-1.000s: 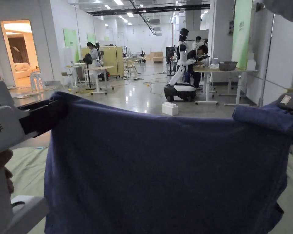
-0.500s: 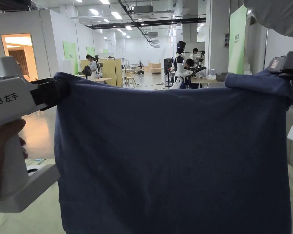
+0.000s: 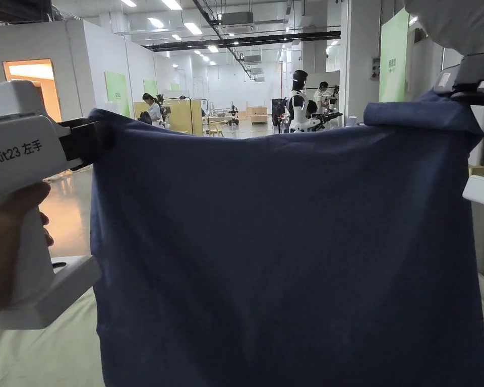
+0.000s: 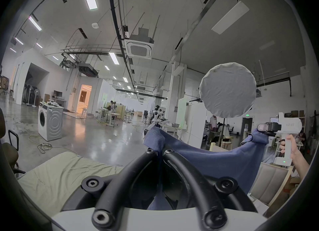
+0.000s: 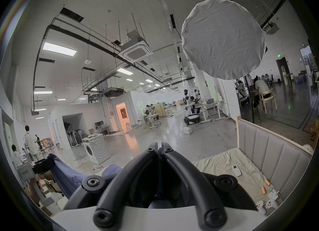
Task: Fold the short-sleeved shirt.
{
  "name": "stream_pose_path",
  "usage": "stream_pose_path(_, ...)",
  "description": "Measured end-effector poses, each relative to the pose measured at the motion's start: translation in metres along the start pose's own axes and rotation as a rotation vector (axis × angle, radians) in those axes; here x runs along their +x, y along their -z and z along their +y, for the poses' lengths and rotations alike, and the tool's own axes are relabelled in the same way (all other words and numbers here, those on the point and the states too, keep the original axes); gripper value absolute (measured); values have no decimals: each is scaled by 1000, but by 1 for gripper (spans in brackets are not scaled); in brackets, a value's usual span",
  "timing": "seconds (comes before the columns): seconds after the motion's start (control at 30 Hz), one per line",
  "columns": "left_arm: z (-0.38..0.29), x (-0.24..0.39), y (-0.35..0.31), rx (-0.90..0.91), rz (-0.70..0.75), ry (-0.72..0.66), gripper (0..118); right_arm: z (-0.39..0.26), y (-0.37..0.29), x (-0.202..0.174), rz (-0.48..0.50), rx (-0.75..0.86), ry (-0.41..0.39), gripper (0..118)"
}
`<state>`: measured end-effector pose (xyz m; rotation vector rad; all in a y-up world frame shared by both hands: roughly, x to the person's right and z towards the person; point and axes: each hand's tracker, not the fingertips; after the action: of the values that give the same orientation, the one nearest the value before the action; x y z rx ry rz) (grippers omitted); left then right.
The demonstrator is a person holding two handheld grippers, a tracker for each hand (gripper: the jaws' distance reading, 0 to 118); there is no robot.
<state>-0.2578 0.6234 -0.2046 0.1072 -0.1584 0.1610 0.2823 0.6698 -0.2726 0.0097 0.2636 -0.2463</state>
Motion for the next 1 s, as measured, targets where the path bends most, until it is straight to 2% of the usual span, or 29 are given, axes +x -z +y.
stream_pose_path(0.07, -3, -1, 11, -12, 13, 9, 4, -4, 10, -2, -19, 4, -19, 3)
stream_pose_path(0.13, -7, -4, 25, -17, 28, 26, 4, -4, 21, -9, -48, -1, -71, 3)
stream_pose_path(0.43, -17, -13, 79, -41, 85, 68, 4, -3, 83, -12, -74, 29, -118, 3)
stream_pose_path(0.53, -29, -10, 100, -51, 153, 144, 4, -12, 106, -12, -96, 42, -134, 3)
stream_pose_path(0.6, -35, -13, 114, -60, 141, 135, 4, -19, 122, -12, -100, 27, -112, 3)
stream_pose_path(0.77, -46, -24, 149, -78, 163, 125, 4, -30, 158, -13, -127, 22, -142, 3)
stream_pose_path(0.87, -52, -30, 164, -75, 158, 138, 4, -41, 171, -8, -127, 26, -77, 3)
stream_pose_path(0.93, -56, -33, 174, -93, 176, 143, 4, -41, 180, -9, -160, 34, -113, 3)
stream_pose_path(1.0, -59, -37, 181, -105, 186, 139, 4, -42, 188, -6, -168, -3, -80, 3)
